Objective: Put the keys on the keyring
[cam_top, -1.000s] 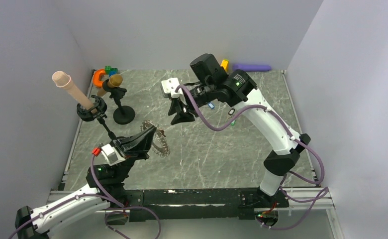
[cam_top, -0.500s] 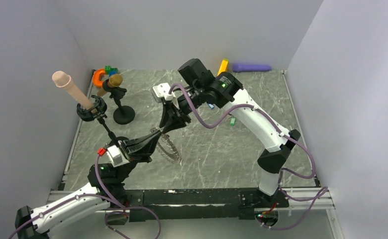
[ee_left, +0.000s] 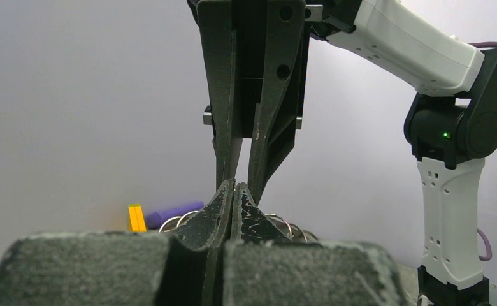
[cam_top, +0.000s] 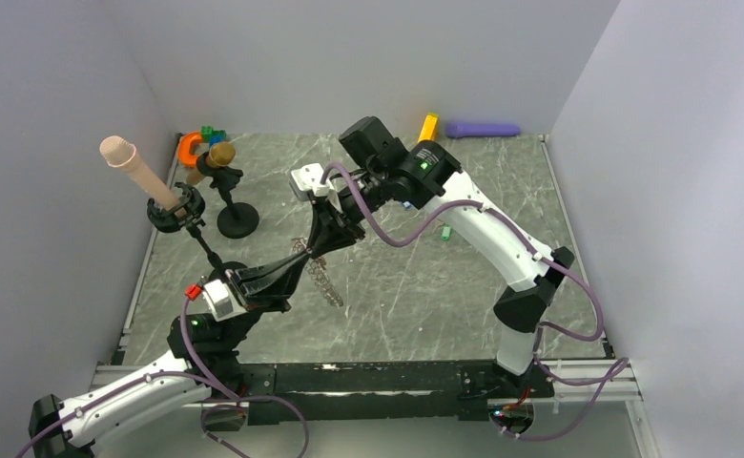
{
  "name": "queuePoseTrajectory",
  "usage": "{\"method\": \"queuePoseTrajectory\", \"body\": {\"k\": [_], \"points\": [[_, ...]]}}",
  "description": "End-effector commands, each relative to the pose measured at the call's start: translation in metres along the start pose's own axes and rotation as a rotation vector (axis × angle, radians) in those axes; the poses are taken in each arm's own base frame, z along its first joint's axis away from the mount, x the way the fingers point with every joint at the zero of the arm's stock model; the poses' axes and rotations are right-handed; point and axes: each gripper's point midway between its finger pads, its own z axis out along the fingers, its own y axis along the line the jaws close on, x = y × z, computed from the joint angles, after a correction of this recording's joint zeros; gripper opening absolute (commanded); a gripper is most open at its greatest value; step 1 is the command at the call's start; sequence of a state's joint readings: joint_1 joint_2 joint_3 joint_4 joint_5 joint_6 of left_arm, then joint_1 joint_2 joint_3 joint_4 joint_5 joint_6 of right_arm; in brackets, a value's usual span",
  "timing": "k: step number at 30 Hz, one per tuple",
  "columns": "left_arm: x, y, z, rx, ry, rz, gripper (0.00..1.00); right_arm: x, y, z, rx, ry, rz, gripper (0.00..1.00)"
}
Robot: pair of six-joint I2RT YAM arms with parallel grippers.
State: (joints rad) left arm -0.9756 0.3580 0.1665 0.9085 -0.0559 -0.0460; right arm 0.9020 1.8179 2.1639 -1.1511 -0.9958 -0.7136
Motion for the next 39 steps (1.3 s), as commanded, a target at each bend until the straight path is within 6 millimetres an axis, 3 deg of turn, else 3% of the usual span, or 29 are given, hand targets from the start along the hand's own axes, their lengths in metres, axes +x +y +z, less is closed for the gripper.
{"method": "queuePoseTrajectory", "body": {"k": [1, 8, 10, 12, 16, 30, 39], "points": [[-0.021, -0.006, 0.002, 0.028, -0.078, -0.020, 0.00, -0.005, 0.003, -0.004, 0.001, -0.011, -0.037, 0.20], [-0.022, -0.006, 0.002, 0.031, -0.080, -0.023, 0.00, -0.007, 0.007, -0.004, -0.013, -0.016, -0.037, 0.09], [-0.022, -0.007, 0.002, 0.033, -0.074, -0.024, 0.00, -0.006, 0.009, -0.005, -0.019, -0.016, -0.038, 0.13], [-0.021, -0.008, 0.002, 0.036, -0.072, -0.027, 0.00, -0.007, 0.010, -0.006, -0.020, -0.015, -0.035, 0.24], [-0.020, -0.010, 0.003, 0.046, -0.064, -0.042, 0.00, -0.010, 0.011, -0.010, -0.015, -0.017, -0.035, 0.34], [-0.021, -0.015, 0.006, 0.072, -0.057, -0.050, 0.00, -0.013, 0.023, -0.020, -0.052, -0.035, -0.065, 0.36], [-0.024, -0.016, 0.006, 0.077, -0.059, -0.053, 0.00, -0.013, 0.013, -0.029, -0.014, -0.041, -0.053, 0.38]]}}
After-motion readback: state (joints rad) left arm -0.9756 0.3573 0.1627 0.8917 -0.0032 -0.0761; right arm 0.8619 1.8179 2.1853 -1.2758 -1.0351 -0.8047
